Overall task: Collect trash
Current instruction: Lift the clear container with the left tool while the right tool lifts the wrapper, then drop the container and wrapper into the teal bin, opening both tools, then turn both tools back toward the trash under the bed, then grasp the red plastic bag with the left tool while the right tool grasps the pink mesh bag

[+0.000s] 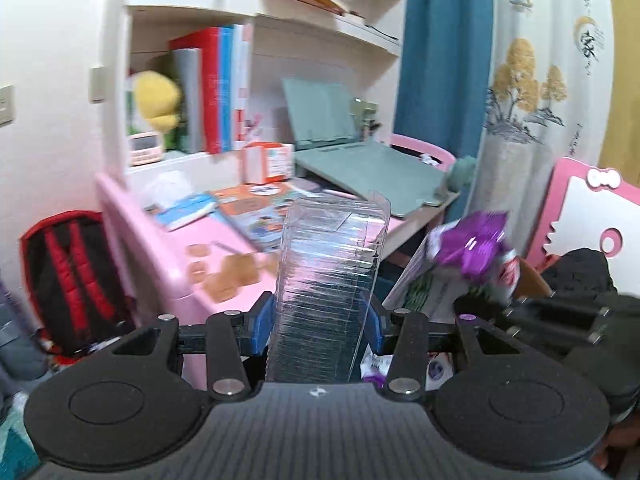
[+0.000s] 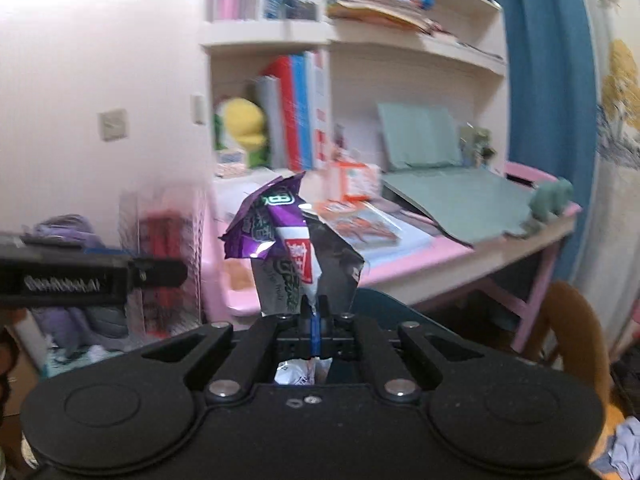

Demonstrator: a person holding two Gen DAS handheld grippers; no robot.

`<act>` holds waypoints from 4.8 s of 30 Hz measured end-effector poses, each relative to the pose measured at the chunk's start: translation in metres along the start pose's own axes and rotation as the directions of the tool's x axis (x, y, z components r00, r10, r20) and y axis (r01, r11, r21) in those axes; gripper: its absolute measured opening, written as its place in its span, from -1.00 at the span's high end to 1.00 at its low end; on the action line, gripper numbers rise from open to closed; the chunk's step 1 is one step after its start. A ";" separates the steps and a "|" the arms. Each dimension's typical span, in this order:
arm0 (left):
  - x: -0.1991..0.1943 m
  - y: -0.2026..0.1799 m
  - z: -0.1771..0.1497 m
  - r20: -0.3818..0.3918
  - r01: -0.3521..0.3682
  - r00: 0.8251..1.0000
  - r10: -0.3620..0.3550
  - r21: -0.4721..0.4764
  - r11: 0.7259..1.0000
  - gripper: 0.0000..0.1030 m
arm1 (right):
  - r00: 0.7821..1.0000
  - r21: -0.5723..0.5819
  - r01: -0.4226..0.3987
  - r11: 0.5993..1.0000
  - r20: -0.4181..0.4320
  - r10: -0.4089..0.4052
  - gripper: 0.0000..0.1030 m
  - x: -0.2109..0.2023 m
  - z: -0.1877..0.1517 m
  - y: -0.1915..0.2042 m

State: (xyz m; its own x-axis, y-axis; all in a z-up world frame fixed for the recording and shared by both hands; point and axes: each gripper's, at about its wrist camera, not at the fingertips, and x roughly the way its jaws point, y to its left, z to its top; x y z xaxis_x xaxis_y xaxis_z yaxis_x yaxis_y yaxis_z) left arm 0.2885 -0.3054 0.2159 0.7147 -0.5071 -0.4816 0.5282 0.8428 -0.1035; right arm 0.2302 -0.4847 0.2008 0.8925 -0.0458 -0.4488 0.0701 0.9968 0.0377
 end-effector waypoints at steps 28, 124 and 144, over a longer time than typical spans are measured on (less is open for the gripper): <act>0.155 -0.028 -0.062 -0.309 0.012 0.951 -0.002 0.031 0.999 0.12 | 0.928 -0.008 0.075 0.997 -0.364 -0.073 0.46 0.101 -0.062 -0.031; 0.072 0.495 -0.673 -0.814 -0.511 0.572 0.104 -0.254 0.821 -0.95 | 0.517 0.019 -0.394 0.919 -0.822 0.238 0.01 0.422 -0.534 0.432; 0.130 0.512 -0.765 -0.847 -0.526 0.530 -0.035 -0.361 0.770 -0.30 | 0.434 -0.002 -0.363 0.932 -0.885 0.167 0.02 0.471 -0.622 0.448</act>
State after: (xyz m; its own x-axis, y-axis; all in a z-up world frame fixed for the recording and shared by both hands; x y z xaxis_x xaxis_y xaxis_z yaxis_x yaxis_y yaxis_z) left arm 0.3011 0.1979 -0.5653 -0.0283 -0.1453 -0.9890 -0.1347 0.9809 -0.1403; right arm 0.4051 -0.0191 -0.5490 0.0045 0.2041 -0.9789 -0.2597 0.9456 0.1959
